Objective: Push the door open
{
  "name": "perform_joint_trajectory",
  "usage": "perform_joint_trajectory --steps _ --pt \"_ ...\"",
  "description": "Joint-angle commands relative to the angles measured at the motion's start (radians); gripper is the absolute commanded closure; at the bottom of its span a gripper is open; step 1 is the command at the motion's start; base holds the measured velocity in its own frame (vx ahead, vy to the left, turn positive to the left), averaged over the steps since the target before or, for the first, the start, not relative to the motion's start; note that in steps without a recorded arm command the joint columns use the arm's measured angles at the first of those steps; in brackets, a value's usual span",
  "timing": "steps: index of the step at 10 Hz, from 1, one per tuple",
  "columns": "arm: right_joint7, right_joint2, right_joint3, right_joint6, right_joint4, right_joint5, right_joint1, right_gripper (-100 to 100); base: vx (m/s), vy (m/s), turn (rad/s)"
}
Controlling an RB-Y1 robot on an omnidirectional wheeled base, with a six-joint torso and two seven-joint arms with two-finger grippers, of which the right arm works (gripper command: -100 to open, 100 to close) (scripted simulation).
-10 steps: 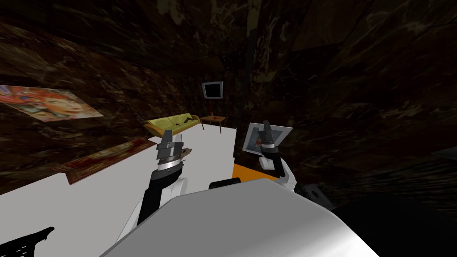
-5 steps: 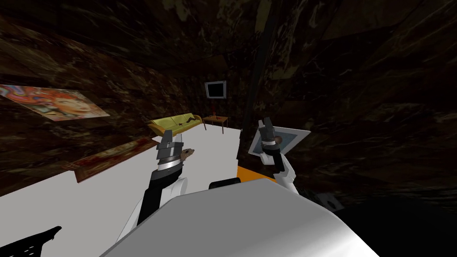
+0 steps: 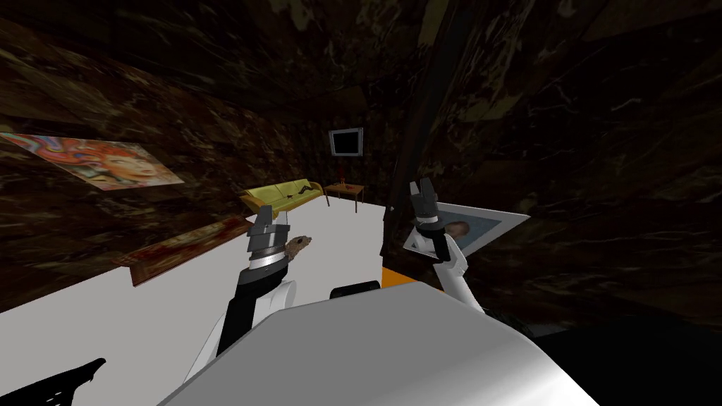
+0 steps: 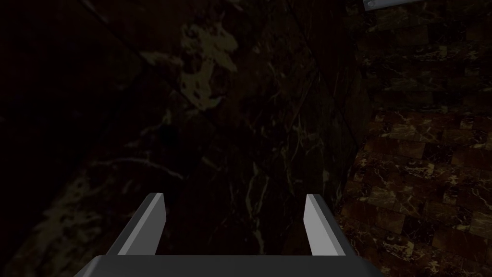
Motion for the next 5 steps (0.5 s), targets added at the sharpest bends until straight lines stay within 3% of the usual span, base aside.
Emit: perform_joint_trajectory --steps 1,5 --pt "-0.015 -0.029 -0.017 -0.016 0.010 0.003 -0.028 -100 0.209 0.109 0.061" --pt "-0.049 -0.099 -0.055 -0.049 0.034 0.012 -0.105 -100 0.164 0.126 0.046"
